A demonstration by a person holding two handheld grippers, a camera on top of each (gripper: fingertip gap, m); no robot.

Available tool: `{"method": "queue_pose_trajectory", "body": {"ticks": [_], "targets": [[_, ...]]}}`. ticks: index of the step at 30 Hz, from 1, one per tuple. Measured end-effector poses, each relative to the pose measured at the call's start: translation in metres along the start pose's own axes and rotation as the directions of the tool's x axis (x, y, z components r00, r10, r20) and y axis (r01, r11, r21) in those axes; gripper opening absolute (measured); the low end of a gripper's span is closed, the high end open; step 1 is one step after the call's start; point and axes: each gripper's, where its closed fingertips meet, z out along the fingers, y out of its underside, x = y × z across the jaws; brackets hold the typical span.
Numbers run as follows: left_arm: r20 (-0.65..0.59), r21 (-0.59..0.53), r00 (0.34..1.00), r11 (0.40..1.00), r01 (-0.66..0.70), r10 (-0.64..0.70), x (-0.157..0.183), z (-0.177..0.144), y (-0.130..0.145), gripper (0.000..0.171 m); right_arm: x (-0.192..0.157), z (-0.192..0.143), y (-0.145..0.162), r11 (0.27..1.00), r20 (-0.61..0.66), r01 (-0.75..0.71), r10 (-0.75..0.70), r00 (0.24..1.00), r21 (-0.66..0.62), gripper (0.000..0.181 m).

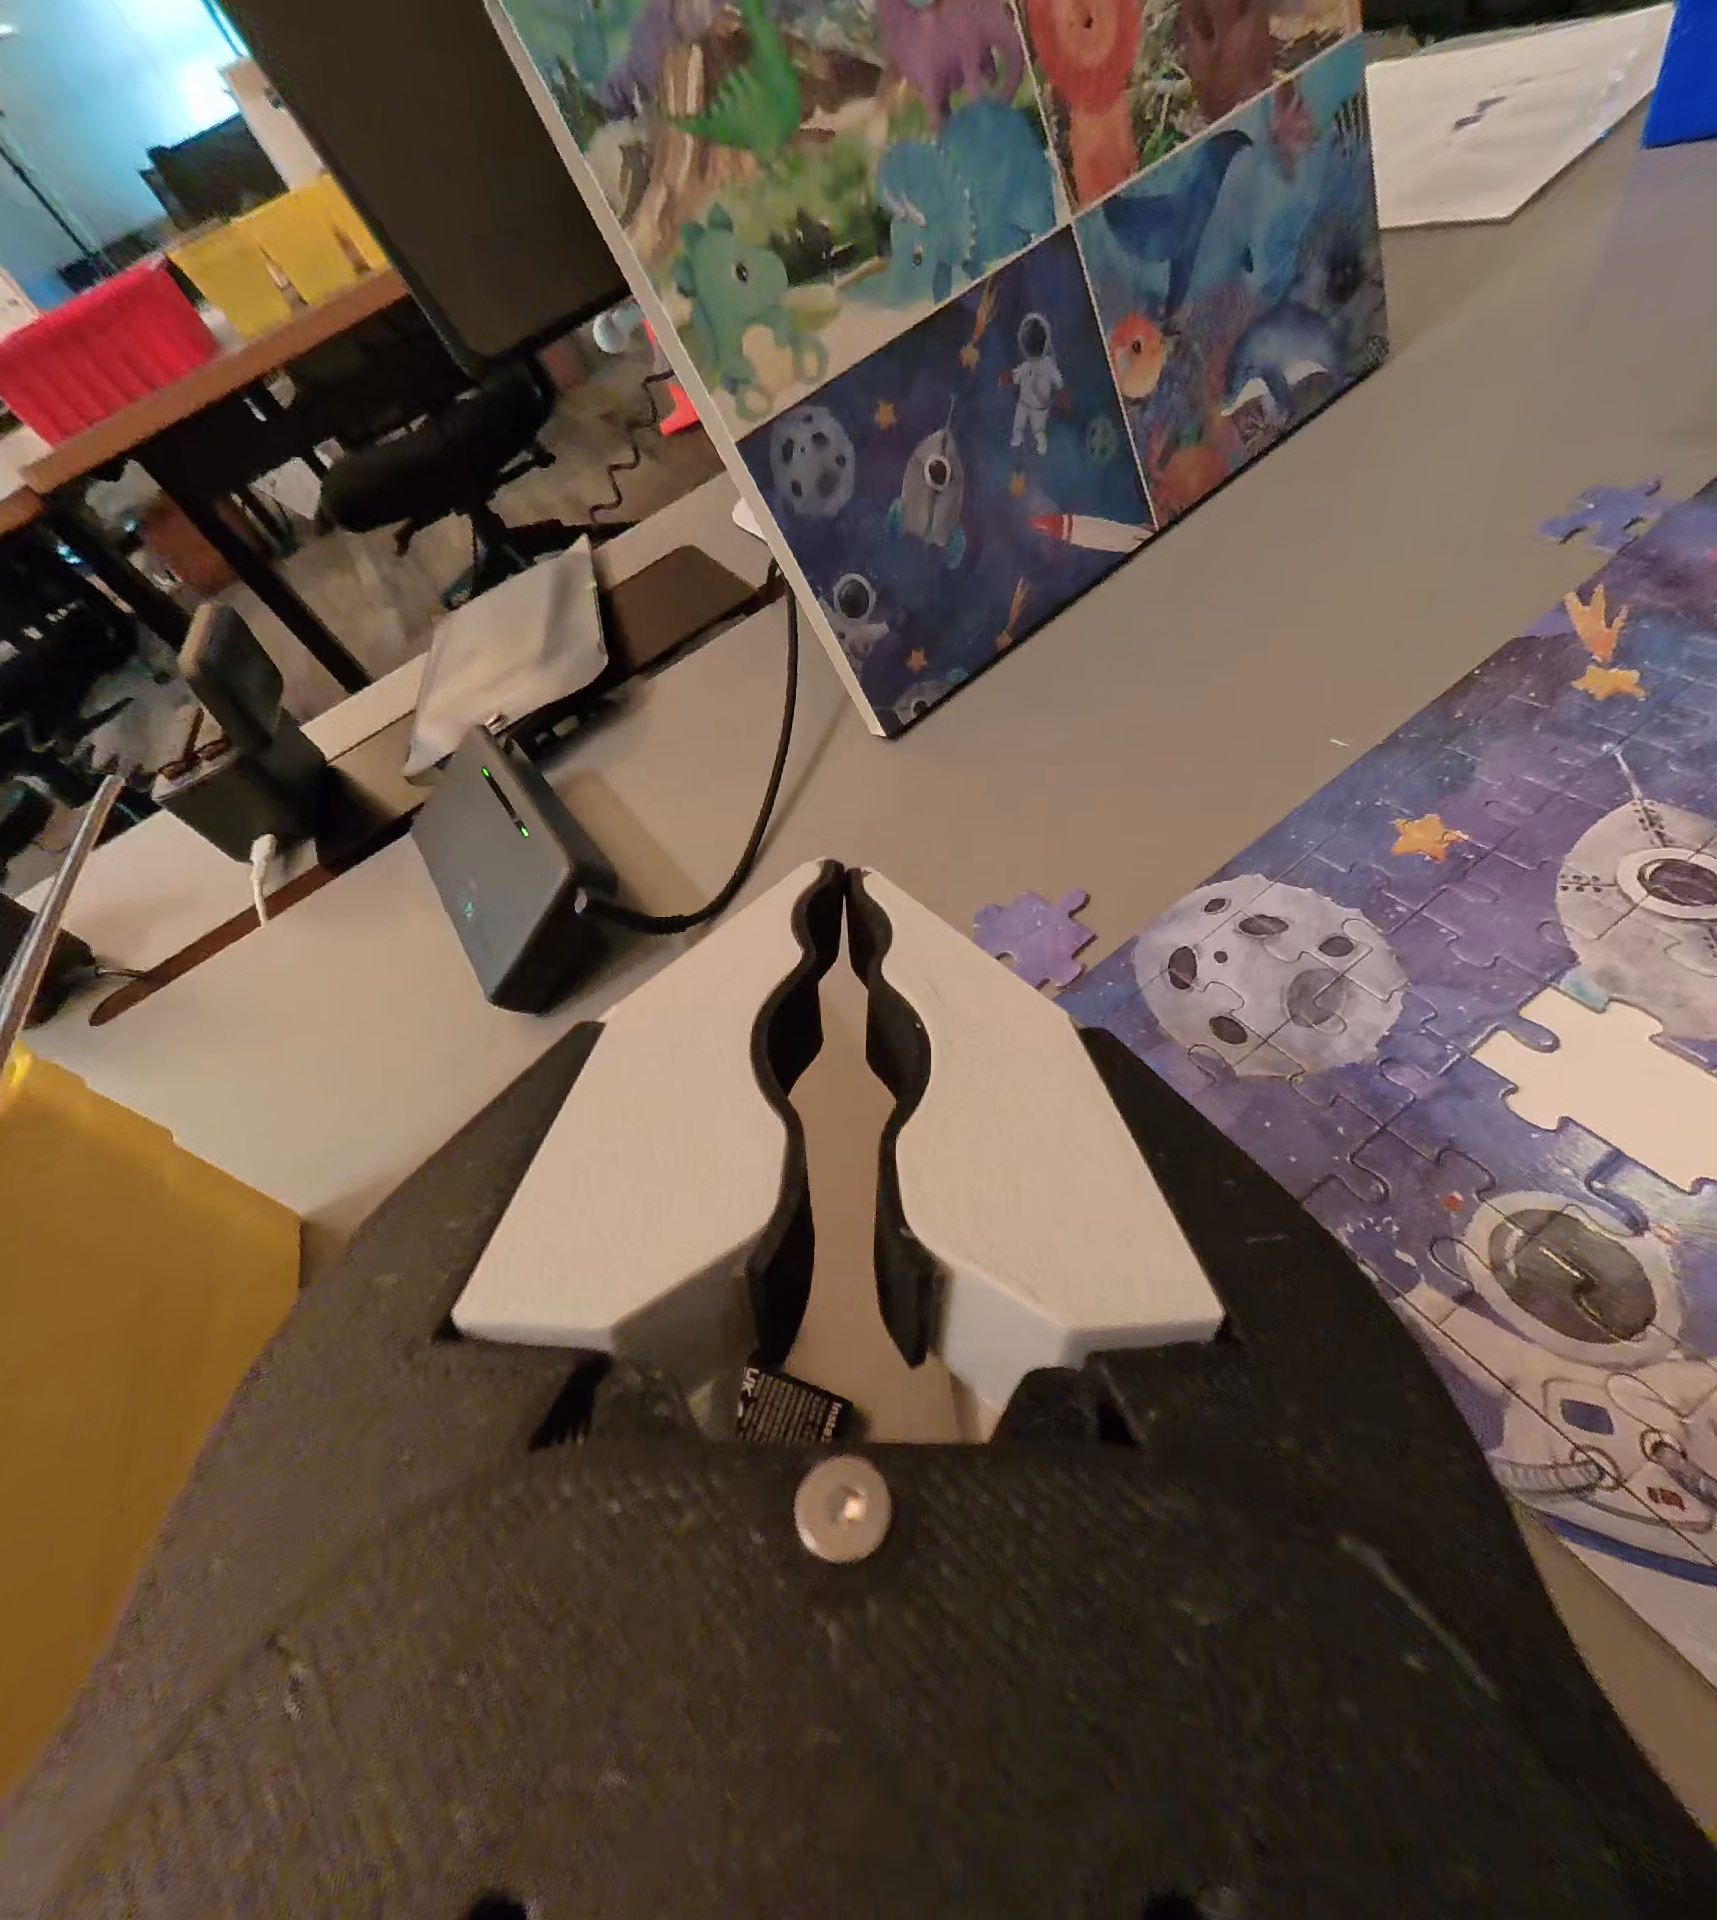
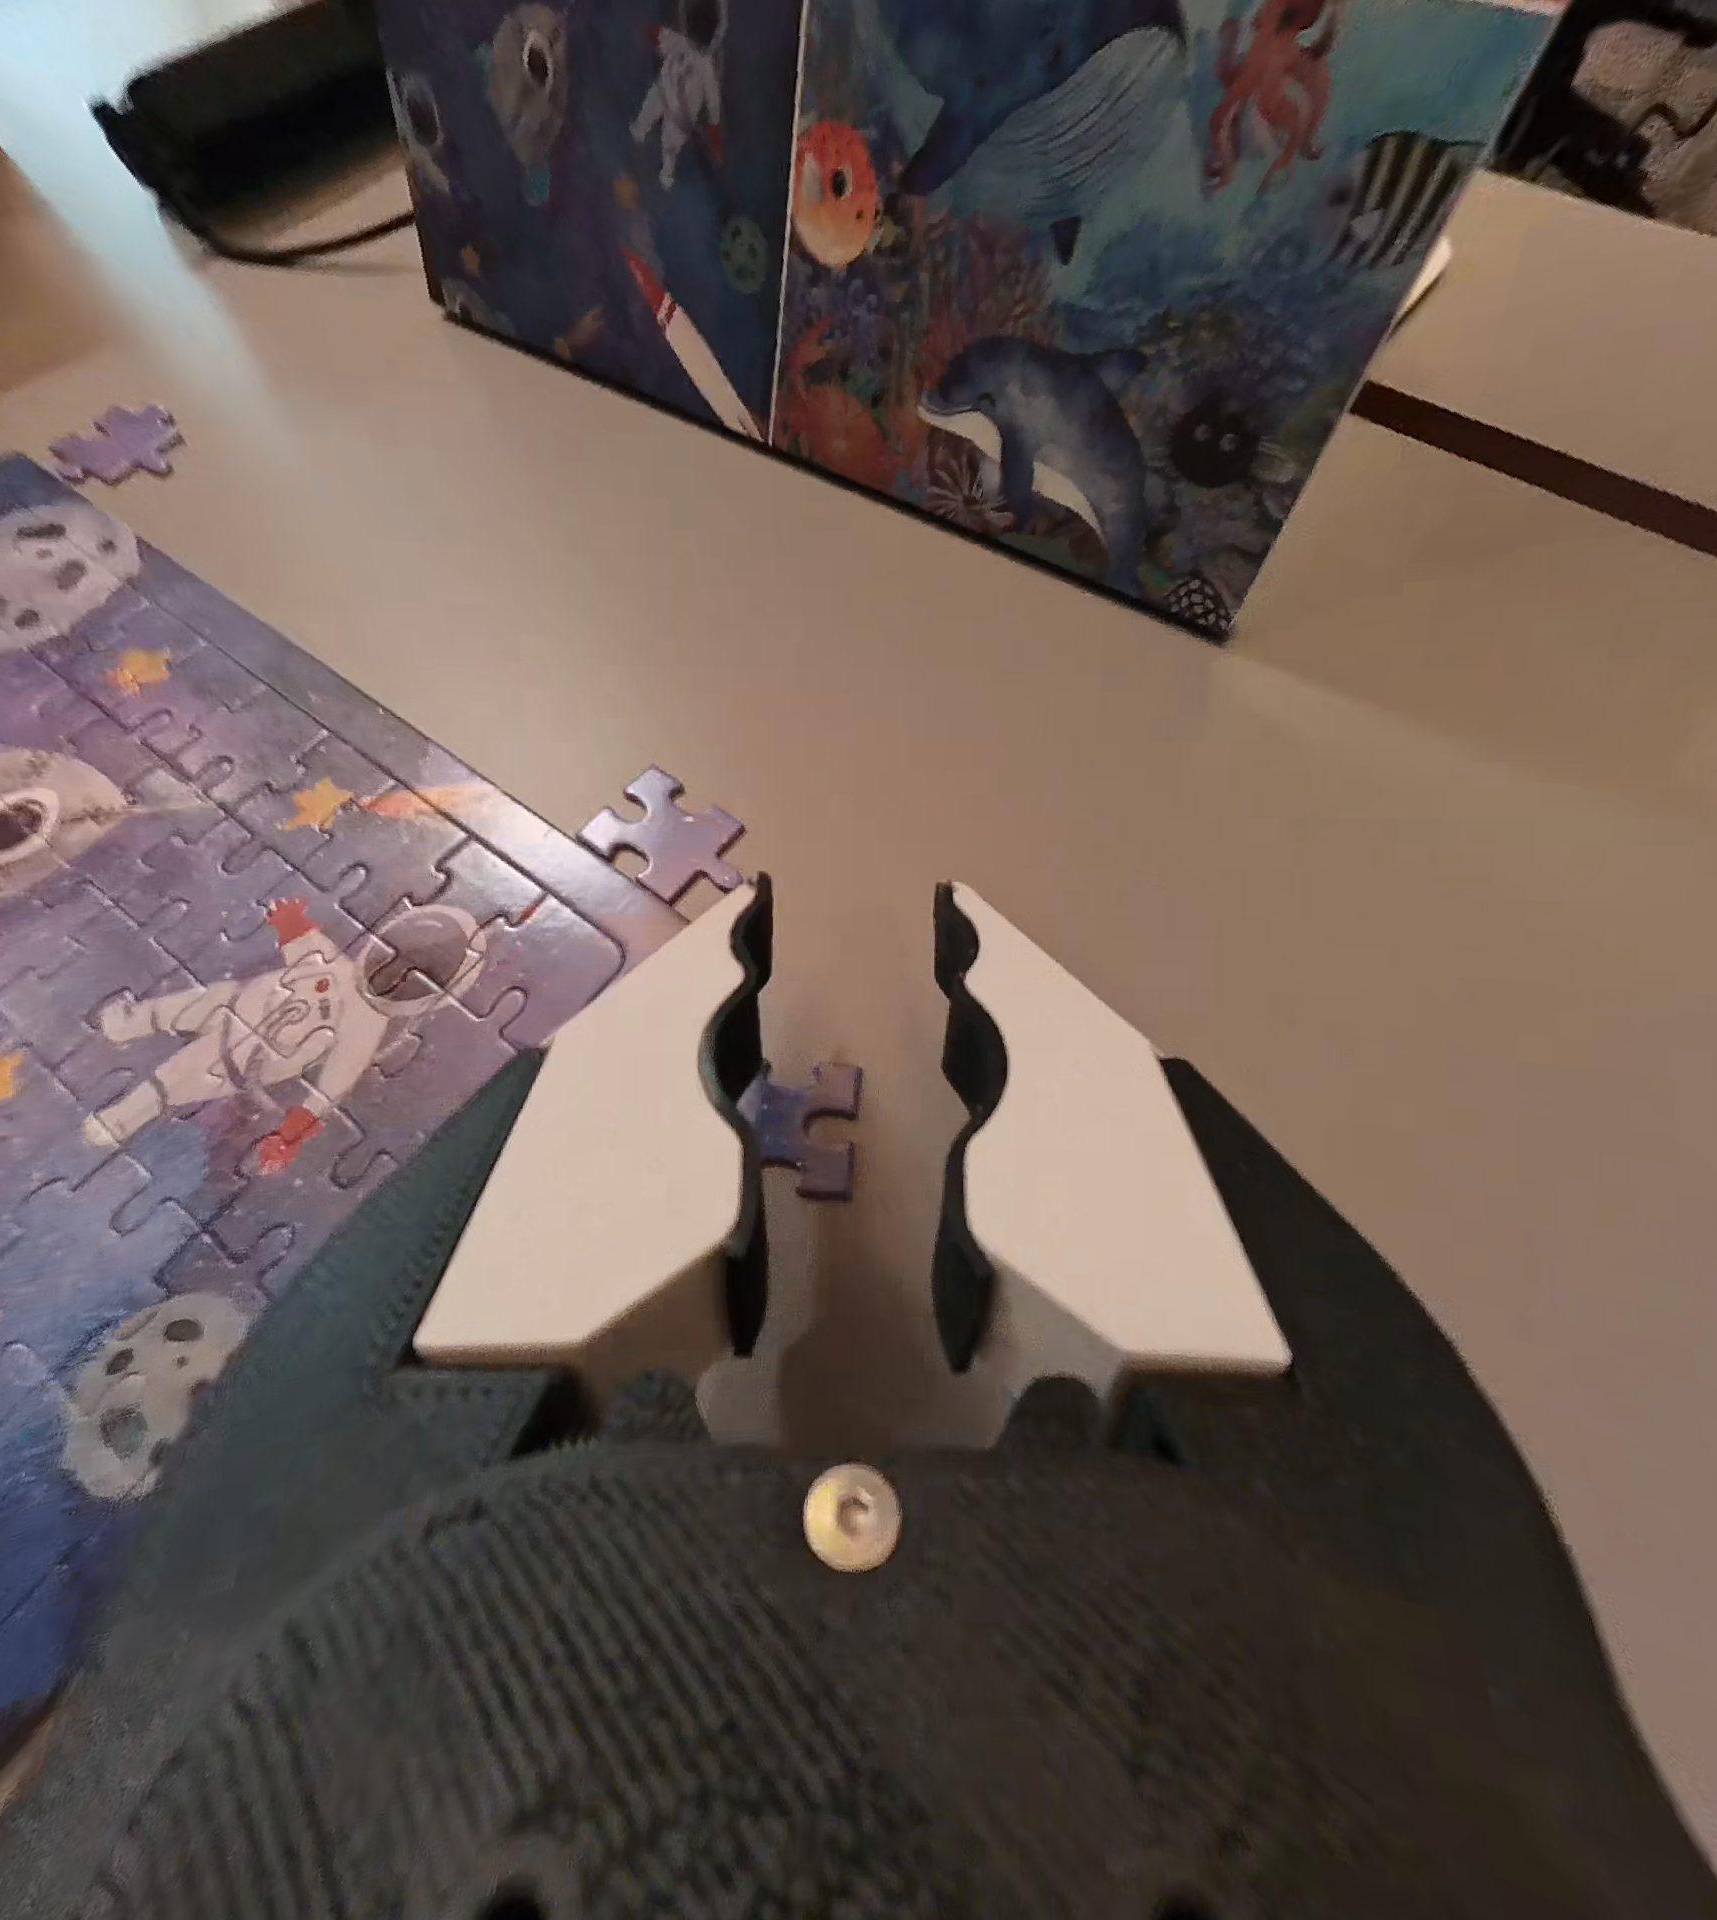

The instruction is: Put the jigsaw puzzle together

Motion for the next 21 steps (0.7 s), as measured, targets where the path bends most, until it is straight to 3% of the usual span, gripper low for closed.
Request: {"method": "queue_pose_trajectory", "body": {"ticks": [9,14,19,21], "targets": [[-0.081,-0.127,0.996,0.991,0.033,-0.044,0.014,0.015,0.024,0.006,0.001,-0.004,-0.003,0.999,0.024,-0.038,0.038,0.999,0.027,0.030],[-0.279,-0.170,0.934,0.969,0.181,-0.223,0.050,0.019,0.024,0.036,-0.005,-0.003,-0.005,0.999,0.035,-0.027,0.026,0.999,0.030,0.030],[-0.184,-0.203,0.973,0.974,0.103,-0.142,0.041,0.025,0.034,0.040,-0.013,-0.006,-0.012,0.999,0.046,-0.007,0.004,0.999,0.049,0.030],[-0.187,-0.220,0.967,0.967,0.131,-0.173,0.043,0.027,0.037,0.043,-0.015,-0.007,-0.013,0.999,0.049,0.003,-0.005,0.999,0.051,0.030]]}}
